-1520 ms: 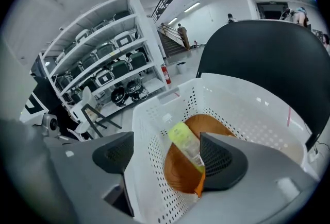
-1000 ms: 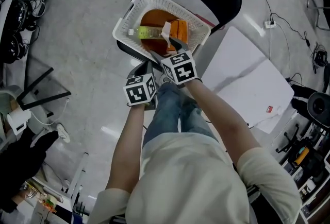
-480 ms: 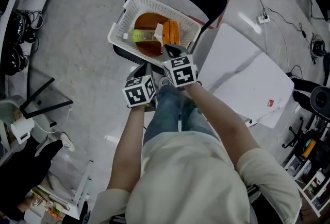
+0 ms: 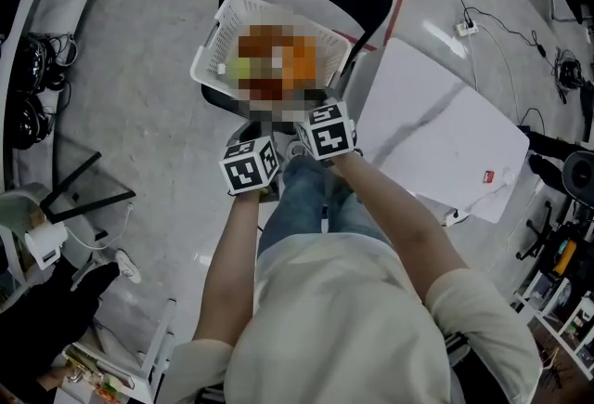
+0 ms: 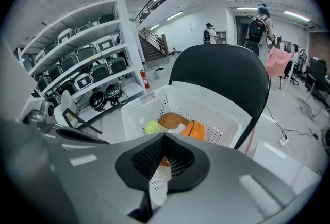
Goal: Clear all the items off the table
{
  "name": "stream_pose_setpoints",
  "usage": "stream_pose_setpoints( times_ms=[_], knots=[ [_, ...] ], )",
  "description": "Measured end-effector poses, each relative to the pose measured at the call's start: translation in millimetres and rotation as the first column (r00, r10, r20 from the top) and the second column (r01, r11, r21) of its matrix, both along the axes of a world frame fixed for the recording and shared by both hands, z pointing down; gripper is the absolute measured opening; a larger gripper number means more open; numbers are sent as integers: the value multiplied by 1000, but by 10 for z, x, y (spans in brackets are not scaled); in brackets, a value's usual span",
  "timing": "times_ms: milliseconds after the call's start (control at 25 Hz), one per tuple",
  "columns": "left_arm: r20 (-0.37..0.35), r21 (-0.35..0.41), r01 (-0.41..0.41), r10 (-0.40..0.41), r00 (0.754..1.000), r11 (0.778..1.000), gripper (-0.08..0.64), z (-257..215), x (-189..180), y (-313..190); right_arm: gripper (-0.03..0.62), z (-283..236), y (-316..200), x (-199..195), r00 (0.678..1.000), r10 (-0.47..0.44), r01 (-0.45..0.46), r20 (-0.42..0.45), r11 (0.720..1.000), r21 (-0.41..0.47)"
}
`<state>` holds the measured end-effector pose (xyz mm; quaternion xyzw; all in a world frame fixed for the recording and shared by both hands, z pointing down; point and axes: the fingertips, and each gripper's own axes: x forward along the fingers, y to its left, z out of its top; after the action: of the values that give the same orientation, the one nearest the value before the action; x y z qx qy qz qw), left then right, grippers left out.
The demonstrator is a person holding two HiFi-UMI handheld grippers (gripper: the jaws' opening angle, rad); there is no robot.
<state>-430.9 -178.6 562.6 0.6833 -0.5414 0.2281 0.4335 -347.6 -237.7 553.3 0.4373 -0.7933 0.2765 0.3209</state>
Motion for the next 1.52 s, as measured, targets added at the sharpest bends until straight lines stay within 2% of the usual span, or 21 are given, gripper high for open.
stream_pose_setpoints(
  times_ms=[160, 440, 760, 1000, 1240, 1520],
  knots=[
    [-16, 3, 3, -3, 1000, 1000, 8, -71, 34, 11, -2, -65, 80, 96, 1000, 26, -26, 2, 1000, 3],
    [-10, 20, -55, 55, 998, 998, 8, -179, 228, 23, -2, -157, 240, 356, 994, 105, -104, 29, 995, -6],
    [5, 25, -185, 184, 983, 983, 8, -274, 698, 51, -2, -284, 413, 833, 974, 221, -221, 43, 975, -3],
    [14, 44, -316, 316, 949, 948, 8, -389, 1181, 87, -2, -412, 550, 1336, 937, 345, -346, 51, 938, 10],
    [27, 62, -442, 441, 897, 895, 8, -504, 1750, 180, -2, -531, 751, 1926, 884, 464, -466, 64, 885, 24],
    [32, 74, -525, 524, 851, 848, 8, -611, 2410, 414, -2, -625, 1125, 2574, 834, 546, -549, 72, 835, 25]
  ],
)
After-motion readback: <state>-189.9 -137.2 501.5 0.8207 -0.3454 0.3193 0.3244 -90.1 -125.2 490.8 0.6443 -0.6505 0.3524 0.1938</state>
